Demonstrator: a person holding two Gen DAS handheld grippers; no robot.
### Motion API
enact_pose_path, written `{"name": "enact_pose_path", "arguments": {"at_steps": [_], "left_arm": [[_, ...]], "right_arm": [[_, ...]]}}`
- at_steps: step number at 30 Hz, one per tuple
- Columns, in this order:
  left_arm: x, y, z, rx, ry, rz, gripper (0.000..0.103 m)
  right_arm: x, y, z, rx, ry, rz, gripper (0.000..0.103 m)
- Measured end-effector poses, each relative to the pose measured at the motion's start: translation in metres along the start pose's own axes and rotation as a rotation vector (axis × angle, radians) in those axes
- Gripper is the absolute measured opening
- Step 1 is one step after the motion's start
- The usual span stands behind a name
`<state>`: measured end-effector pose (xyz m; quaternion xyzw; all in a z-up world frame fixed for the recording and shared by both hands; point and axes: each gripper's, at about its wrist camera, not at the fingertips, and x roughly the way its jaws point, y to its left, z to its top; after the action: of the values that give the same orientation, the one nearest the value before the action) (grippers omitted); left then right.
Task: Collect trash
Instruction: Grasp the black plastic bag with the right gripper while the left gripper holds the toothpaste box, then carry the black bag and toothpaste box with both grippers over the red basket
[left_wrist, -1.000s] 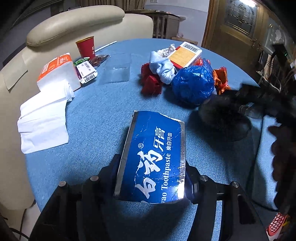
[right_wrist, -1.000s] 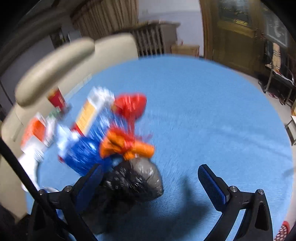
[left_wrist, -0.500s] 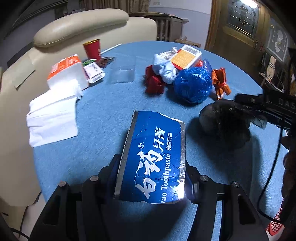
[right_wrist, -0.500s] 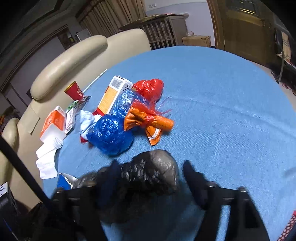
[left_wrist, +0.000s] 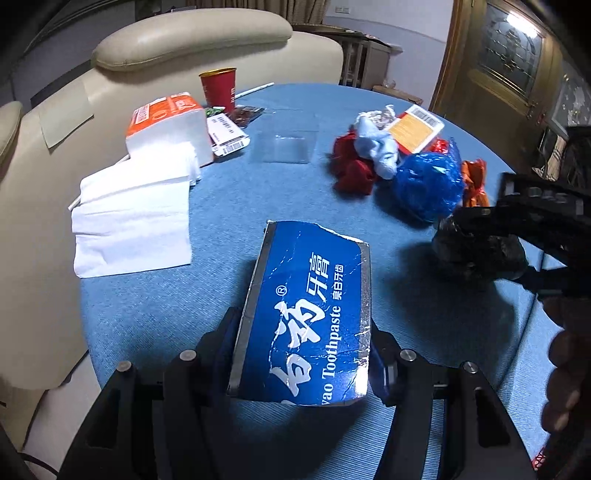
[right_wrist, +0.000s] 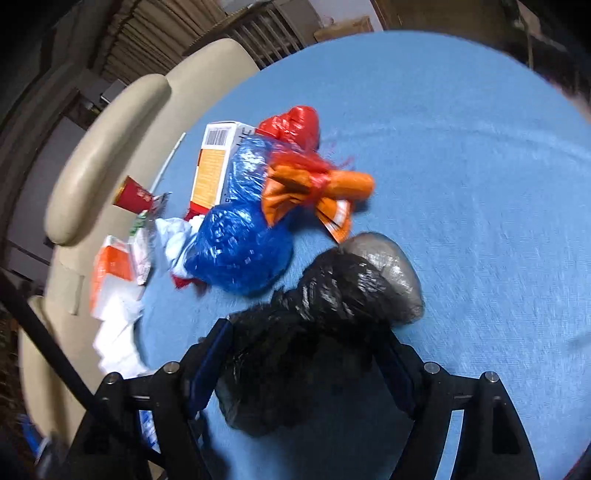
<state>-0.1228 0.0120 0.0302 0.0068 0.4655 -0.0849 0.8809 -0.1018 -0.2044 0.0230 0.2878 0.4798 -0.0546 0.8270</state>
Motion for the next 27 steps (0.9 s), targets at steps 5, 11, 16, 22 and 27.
{"name": "enact_pose_path", "arguments": {"at_steps": [5,11,16,22,27], "left_arm": [[0.005,0.005,0.001,-0.008,0.007,0.000,0.063],[-0.003,-0.010,-0.002,0.032,-0.011,-0.016,0.063],[-0.022,-0.035,-0.007,0.078,-0.046,-0.049,0.062],[-0.047,-0.067,-0.018,0.147,-0.073,-0.096,0.063],[-0.069,-0.100,-0.029,0.217,-0.090,-0.159,0.062]], "right_arm": [[0.014,0.017,-0.001,-0.130,-0.009,-0.058,0.048],[-0.018,-0.001,-0.018,-0.182,-0.057,-0.021,0.044],[-0.063,-0.025,-0.044,-0.183,-0.113,-0.015,0.044],[-0.111,-0.047,-0.078,-0.193,-0.188,-0.030,0.044],[-0.152,-0.074,-0.103,-0.184,-0.250,-0.052,0.044]]}}
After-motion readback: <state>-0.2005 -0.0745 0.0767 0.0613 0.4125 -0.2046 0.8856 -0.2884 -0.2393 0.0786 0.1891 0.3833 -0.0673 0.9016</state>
